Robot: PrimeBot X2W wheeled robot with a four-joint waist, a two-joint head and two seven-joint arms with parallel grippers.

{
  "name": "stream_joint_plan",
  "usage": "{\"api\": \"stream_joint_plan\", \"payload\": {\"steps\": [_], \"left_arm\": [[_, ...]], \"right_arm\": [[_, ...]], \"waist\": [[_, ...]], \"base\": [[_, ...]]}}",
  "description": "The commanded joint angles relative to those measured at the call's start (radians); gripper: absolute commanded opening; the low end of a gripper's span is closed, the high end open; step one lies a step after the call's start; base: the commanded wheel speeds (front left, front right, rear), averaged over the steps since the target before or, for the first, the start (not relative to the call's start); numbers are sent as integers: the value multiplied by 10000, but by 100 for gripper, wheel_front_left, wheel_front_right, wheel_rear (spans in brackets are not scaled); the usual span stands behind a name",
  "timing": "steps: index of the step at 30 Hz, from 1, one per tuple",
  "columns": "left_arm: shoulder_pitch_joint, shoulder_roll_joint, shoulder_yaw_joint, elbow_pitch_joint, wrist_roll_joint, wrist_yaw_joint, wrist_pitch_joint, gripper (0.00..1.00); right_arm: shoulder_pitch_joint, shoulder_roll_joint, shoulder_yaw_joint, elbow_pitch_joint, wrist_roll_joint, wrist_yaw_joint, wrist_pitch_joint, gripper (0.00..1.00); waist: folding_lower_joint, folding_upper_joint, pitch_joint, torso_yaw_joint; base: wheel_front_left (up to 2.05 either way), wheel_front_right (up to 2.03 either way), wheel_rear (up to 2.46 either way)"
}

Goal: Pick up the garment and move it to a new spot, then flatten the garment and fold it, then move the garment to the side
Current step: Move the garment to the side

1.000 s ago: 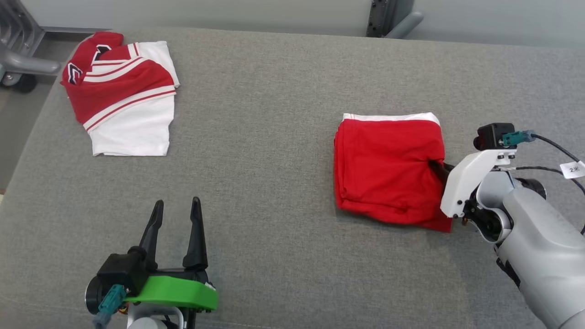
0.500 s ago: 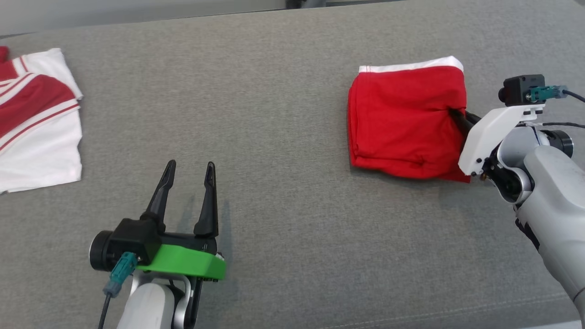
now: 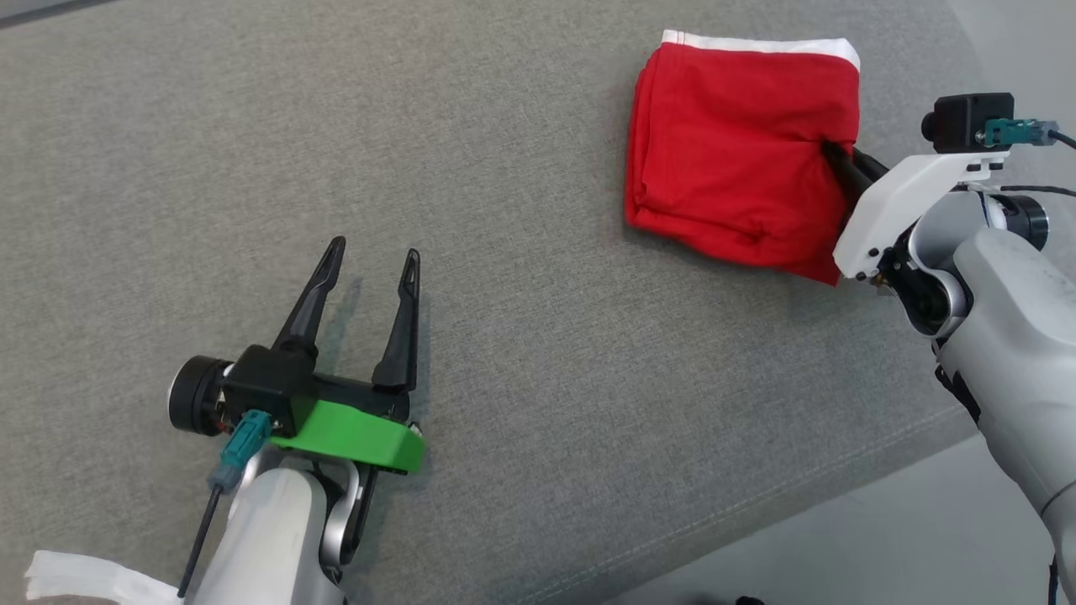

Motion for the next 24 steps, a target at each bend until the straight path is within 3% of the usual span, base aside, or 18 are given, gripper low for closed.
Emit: {"api": "stream_joint_plan", "payload": {"steps": [1,9,24], "left_arm": [[-181,81,-4,1,54,-46,13,100],[-248,188,-141,-464,73,4,84,100],[-111,393,-592,-2686,313,131,719,100]], "right_arm": [[-201,22,29,55,45,-7,-121,0],[-1056,-404,231,724,-447,-7,-676,0],[-3500,-1879,273,3063,-2319,-8,-1432,0]], "waist": [[0,65,597,-505],[0,65,905,49],[0,65,1897,1380]], "base": [[0,0,0],[0,0,0],[0,0,0]]}}
